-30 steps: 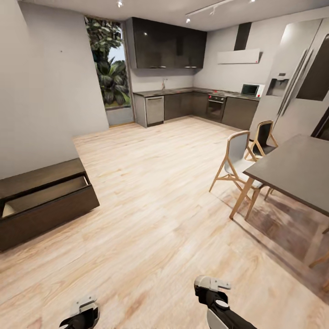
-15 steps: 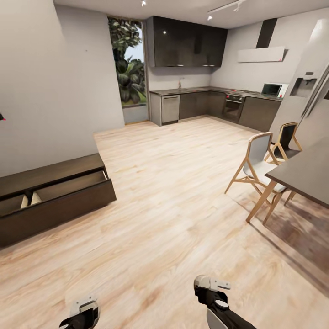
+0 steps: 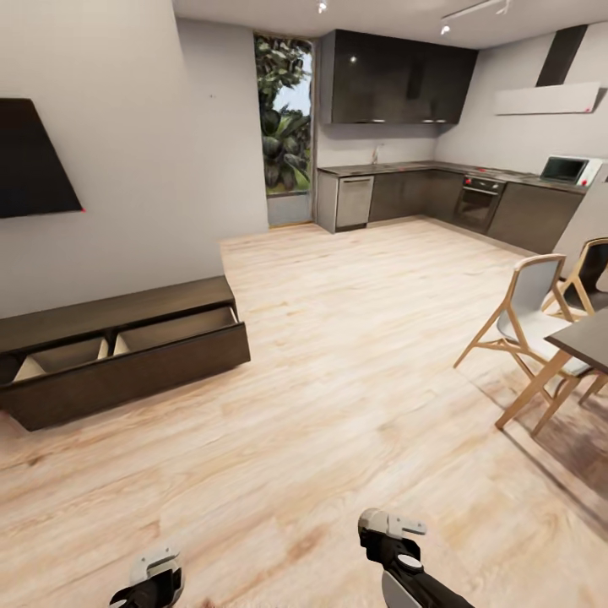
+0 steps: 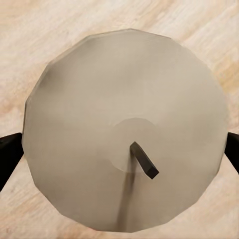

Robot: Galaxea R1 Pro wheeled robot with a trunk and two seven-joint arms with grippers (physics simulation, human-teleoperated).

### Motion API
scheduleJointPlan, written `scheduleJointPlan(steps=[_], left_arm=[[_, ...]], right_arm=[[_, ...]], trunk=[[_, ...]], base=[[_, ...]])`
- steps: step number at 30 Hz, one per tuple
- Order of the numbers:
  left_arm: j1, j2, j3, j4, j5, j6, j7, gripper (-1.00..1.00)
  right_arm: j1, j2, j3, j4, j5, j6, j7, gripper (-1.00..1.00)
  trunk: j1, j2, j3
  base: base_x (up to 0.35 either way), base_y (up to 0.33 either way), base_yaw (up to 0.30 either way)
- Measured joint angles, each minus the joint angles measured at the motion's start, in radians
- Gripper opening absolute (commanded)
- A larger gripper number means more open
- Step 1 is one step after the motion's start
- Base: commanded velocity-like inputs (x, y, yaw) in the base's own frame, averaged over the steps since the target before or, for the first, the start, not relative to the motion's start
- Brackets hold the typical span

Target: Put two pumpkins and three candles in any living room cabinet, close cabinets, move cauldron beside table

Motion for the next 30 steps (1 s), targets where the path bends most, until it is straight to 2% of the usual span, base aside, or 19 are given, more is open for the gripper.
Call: scheduleJointPlan(steps=[2,9,20,30], left_arm=[[0.0,0.0,0.0,0.0,0.0,0.0,0.0,-1.0],[0.0,0.0,0.001,0.0,0.001,0.0,0.0,-1.0],[0.0,0.0,0.001,0.0,0.002,0.0,0.0,-1.0],[0.0,0.0,0.001,0.0,0.002,0.0,0.0,-1.0]], right_arm=[[0.0,0.0,0.0,0.0,0.001,0.0,0.0,-1.0],[0.003,0.0,0.0,0.0,0.051,0.0,0.0,-1.0],[0.003,0.001,0.0,0.0,0.055,0.0,0.0,-1.0],[0.003,0.012,0.0,0.0,0.055,0.0,0.0,-1.0]], trunk=[[0.0,0.0,0.0],[0.0,0.0,0.0],[0.0,0.0,0.0],[0.0,0.0,0.0]], base=[[-0.018,0.049,0.29],[0.072,0.094,0.29],[0.085,0.084,0.29],[0.107,0.025,0.29]])
